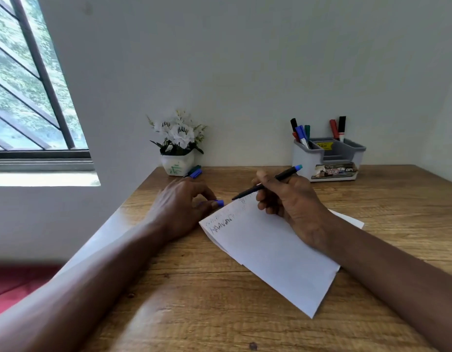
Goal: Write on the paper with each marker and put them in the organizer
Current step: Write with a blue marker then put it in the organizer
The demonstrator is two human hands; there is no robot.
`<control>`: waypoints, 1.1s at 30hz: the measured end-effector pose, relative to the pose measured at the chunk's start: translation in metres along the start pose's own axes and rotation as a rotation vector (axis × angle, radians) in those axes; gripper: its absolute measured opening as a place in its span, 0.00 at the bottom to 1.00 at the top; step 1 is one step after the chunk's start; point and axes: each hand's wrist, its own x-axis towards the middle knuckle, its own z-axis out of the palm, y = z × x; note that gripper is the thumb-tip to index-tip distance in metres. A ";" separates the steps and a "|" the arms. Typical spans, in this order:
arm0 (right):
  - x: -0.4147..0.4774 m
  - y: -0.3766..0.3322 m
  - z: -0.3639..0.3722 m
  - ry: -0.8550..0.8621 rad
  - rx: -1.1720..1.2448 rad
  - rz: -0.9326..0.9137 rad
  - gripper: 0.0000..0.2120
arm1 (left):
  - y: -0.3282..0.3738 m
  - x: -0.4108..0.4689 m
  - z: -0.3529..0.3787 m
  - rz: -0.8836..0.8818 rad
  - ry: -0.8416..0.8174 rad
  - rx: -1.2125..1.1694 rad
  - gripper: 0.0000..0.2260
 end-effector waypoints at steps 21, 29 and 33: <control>-0.016 -0.002 0.013 0.023 0.154 -0.002 0.08 | 0.013 -0.013 -0.019 -0.146 -0.438 0.089 0.47; -0.016 -0.005 0.003 -0.215 -0.241 -0.068 0.08 | 0.015 -0.014 -0.026 -0.137 -0.495 0.037 0.40; -0.019 -0.001 0.003 -0.292 -0.328 -0.080 0.08 | 0.018 -0.015 -0.022 -0.154 -0.451 0.053 0.39</control>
